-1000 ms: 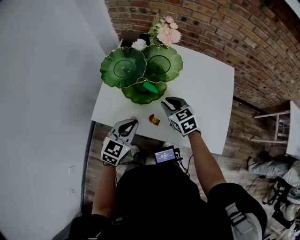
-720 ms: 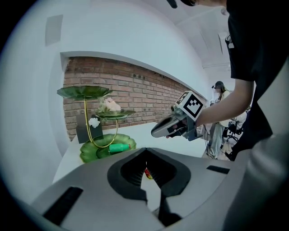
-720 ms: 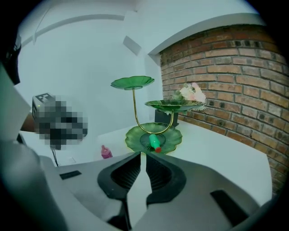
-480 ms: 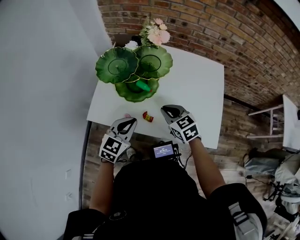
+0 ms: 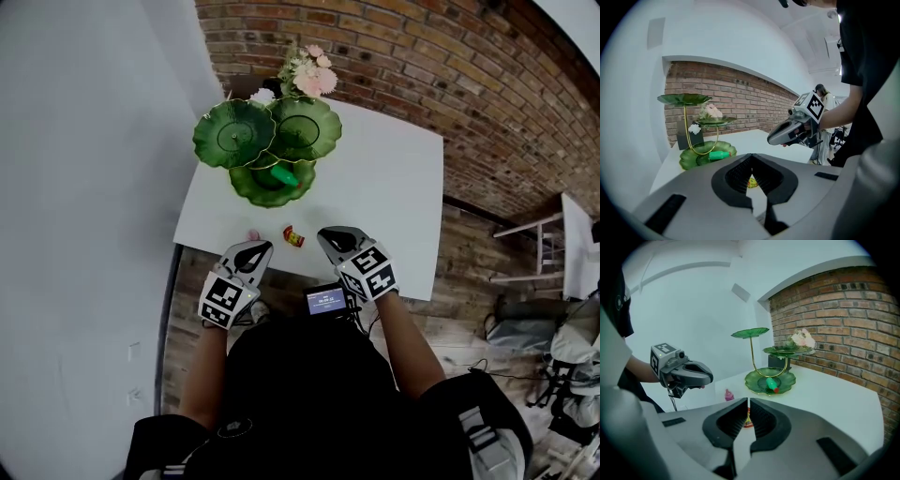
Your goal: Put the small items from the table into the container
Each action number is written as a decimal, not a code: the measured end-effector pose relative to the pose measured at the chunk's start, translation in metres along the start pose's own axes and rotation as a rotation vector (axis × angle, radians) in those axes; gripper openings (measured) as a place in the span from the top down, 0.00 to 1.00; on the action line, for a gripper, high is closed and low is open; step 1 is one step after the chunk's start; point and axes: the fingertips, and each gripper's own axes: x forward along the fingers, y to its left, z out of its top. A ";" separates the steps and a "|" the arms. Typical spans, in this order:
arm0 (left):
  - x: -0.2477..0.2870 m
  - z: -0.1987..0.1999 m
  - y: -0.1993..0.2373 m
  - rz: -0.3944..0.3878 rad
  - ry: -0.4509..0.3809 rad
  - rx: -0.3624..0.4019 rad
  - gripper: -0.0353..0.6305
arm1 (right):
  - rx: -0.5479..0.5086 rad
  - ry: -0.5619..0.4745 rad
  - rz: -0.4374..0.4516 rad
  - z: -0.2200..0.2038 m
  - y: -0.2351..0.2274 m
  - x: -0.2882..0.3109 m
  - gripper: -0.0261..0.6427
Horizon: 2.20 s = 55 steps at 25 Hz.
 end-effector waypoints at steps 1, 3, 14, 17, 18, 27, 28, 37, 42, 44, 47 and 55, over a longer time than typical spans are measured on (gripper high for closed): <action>0.000 0.000 0.000 0.001 -0.002 -0.004 0.93 | 0.000 0.002 0.002 -0.001 0.001 0.000 0.92; -0.001 -0.001 0.001 0.003 -0.006 -0.010 0.93 | 0.000 0.007 0.005 -0.003 0.003 0.001 0.92; 0.003 0.001 0.005 0.007 -0.023 -0.021 0.93 | -0.004 0.011 0.006 -0.002 0.000 0.006 0.92; 0.003 0.004 0.009 0.010 -0.040 -0.036 0.93 | -0.003 0.012 0.005 -0.002 -0.002 0.008 0.92; 0.003 0.005 0.010 0.011 -0.042 -0.037 0.93 | -0.003 0.012 0.005 -0.002 -0.003 0.008 0.92; 0.000 0.003 0.015 0.033 -0.032 -0.048 0.93 | -0.011 0.017 0.019 0.000 0.000 0.009 0.92; 0.000 0.002 0.015 0.037 -0.031 -0.046 0.93 | -0.013 0.017 0.021 -0.001 0.001 0.009 0.92; 0.000 -0.002 0.026 0.101 -0.018 -0.054 0.93 | -0.011 0.025 0.030 -0.005 0.002 0.008 0.92; 0.002 -0.011 0.040 0.151 0.018 -0.069 0.76 | -0.006 0.039 0.033 -0.010 0.003 0.008 0.92; 0.005 -0.017 0.045 0.169 0.034 -0.073 0.69 | -0.006 0.047 0.034 -0.012 0.003 0.008 0.92; 0.010 -0.029 0.054 0.194 0.072 -0.089 0.62 | -0.003 0.059 0.034 -0.016 0.001 0.009 0.92; 0.026 -0.077 0.070 0.218 0.221 -0.150 0.59 | -0.003 0.104 0.032 -0.025 -0.003 0.008 0.92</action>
